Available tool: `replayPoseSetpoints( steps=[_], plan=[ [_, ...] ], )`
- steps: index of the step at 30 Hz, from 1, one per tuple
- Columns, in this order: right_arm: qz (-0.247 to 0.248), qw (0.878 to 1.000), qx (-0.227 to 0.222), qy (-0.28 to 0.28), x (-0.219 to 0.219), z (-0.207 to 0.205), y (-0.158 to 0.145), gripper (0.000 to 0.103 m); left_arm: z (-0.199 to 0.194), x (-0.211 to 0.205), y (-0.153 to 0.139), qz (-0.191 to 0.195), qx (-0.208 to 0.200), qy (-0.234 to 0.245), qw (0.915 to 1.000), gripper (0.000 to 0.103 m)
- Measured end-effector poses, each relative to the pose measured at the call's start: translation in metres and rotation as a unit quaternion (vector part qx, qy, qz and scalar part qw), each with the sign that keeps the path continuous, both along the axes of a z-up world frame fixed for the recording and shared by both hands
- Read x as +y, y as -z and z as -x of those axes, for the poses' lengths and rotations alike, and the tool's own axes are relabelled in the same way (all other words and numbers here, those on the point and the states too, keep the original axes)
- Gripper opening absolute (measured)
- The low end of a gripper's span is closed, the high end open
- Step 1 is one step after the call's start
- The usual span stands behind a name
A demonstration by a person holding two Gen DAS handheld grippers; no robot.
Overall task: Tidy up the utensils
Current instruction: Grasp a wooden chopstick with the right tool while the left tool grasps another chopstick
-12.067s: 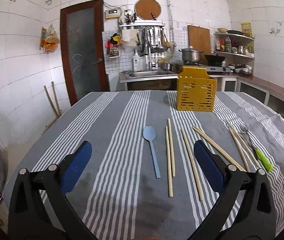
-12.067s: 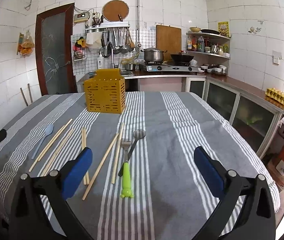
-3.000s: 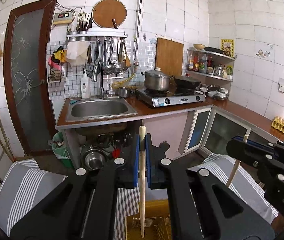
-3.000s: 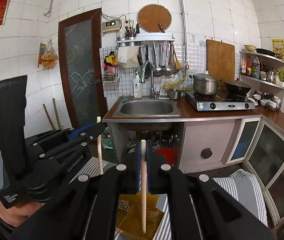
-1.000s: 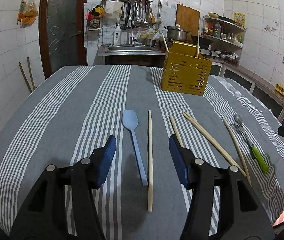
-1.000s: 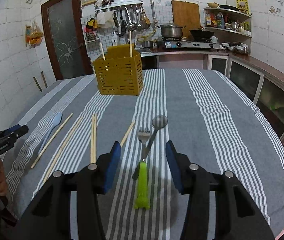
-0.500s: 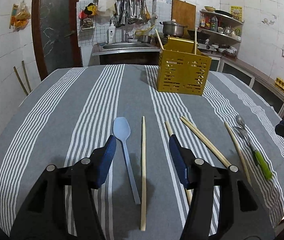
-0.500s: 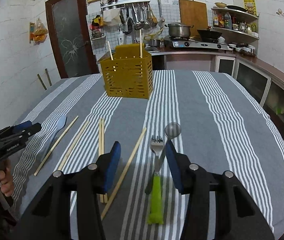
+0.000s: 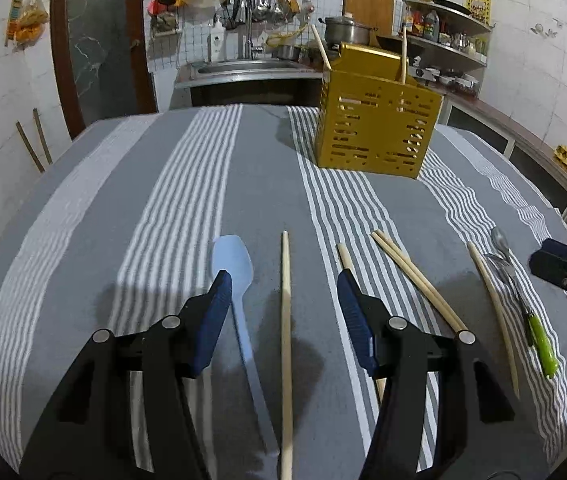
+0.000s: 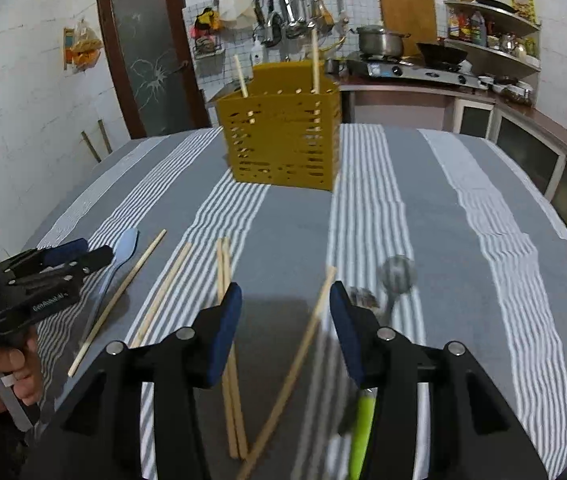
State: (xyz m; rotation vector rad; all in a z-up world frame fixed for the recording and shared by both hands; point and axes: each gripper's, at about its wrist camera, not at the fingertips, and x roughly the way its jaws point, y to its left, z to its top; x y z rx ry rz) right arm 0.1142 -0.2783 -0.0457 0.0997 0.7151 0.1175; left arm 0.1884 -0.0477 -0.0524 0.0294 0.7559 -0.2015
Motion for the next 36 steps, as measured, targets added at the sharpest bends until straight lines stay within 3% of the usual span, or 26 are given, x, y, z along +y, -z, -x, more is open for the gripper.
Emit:
replayPoseSetpoints(
  steps=[16,24,30,35,36],
  plan=[
    [0.042,0.996,0.066,-0.044,0.041,-0.052,0.046,0.045,-0.034,0.0,0.033,-0.012,0.05,-0.003,0.9987,0.054],
    [0.067,0.994,0.077,-0.046,0.051,-0.065,0.05,0.045,-0.045,-0.005,0.039,-0.017,0.067,0.009,0.9976,0.045],
    [0.084,0.99,0.092,-0.064,0.062,-0.075,0.055,0.042,-0.058,-0.011,0.042,-0.019,0.084,0.026,0.9959,0.044],
    [0.076,0.992,0.101,-0.02,0.053,-0.093,0.054,0.023,-0.067,-0.017,0.045,-0.01,0.099,0.033,0.9945,0.035],
    [0.076,0.992,0.104,-0.009,0.049,-0.095,0.054,0.012,-0.068,-0.018,0.045,-0.011,0.099,0.034,0.9944,0.032]
  ],
)
